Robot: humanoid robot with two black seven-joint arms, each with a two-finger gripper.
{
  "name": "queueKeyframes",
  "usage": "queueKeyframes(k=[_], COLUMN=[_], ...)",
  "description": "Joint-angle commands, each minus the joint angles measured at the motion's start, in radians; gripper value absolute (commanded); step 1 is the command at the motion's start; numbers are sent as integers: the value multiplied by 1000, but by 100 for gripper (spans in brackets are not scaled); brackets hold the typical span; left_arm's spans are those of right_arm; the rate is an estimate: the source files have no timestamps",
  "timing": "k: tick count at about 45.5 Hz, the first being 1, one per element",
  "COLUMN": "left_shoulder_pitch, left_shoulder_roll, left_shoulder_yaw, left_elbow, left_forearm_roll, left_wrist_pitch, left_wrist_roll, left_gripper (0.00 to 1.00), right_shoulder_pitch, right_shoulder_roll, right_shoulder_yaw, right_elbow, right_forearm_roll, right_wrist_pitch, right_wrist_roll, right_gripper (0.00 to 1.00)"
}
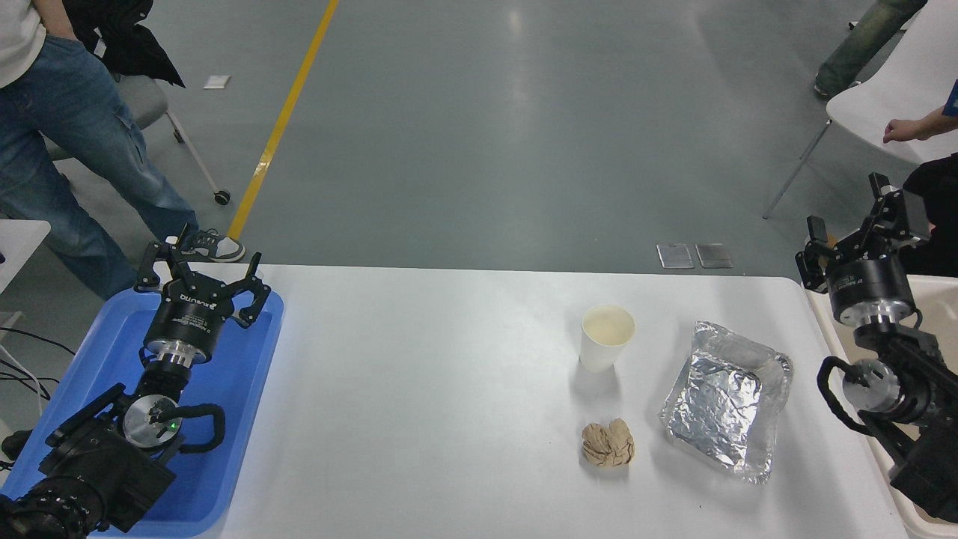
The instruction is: Pick up paper cup place in dustbin
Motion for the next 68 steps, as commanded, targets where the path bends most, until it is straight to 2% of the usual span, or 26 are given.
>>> queueKeyframes(k=[1, 6, 10, 17, 21, 23, 41, 48, 63, 68], left_shoulder_pitch=[0, -2, -2, -2, -2, -2, -2, -2, -2, -2], left_shoulder_roll=[0, 0, 0, 0, 0, 0, 0, 0, 0, 0], left_shoulder_yaw=[0, 0, 0, 2, 2, 2, 2, 2, 2, 2], left_elbow=[1, -1, -1, 1, -1, 1, -1, -1, -1, 1], left_forearm_roll=[0, 0, 0, 0, 0, 0, 0, 0, 0, 0], left_wrist_pitch=[0, 0, 0, 0, 0, 0, 0, 0, 0, 0], left_wrist_roll=[0, 0, 0, 0, 0, 0, 0, 0, 0, 0], left_gripper=[100, 100, 100, 100, 100, 100, 100, 100, 100, 100], right_shoulder_pitch=[149, 319, 501, 758, 868, 911, 1178, 1272, 1419, 1436], right_shoulder_roll=[-103, -132, -149, -117, -78, -63, 107, 124, 209, 250], right_shoulder_yaw=[-291, -636, -1001, -1469, -1612, -1658, -2025, -2029, -2054, -2054], right_elbow=[2, 2, 3, 45, 81, 88, 196, 284, 390, 407], right_forearm_roll=[40, 86, 189, 261, 260, 244, 195, 141, 141, 143], right_wrist_pitch=[-14, -16, -16, 9, 39, 61, 326, 444, 647, 665], right_wrist_roll=[-56, -104, -146, -326, -396, -415, -420, -420, -427, -427], right_gripper=[100, 100, 100, 100, 100, 100, 100, 100, 100, 100])
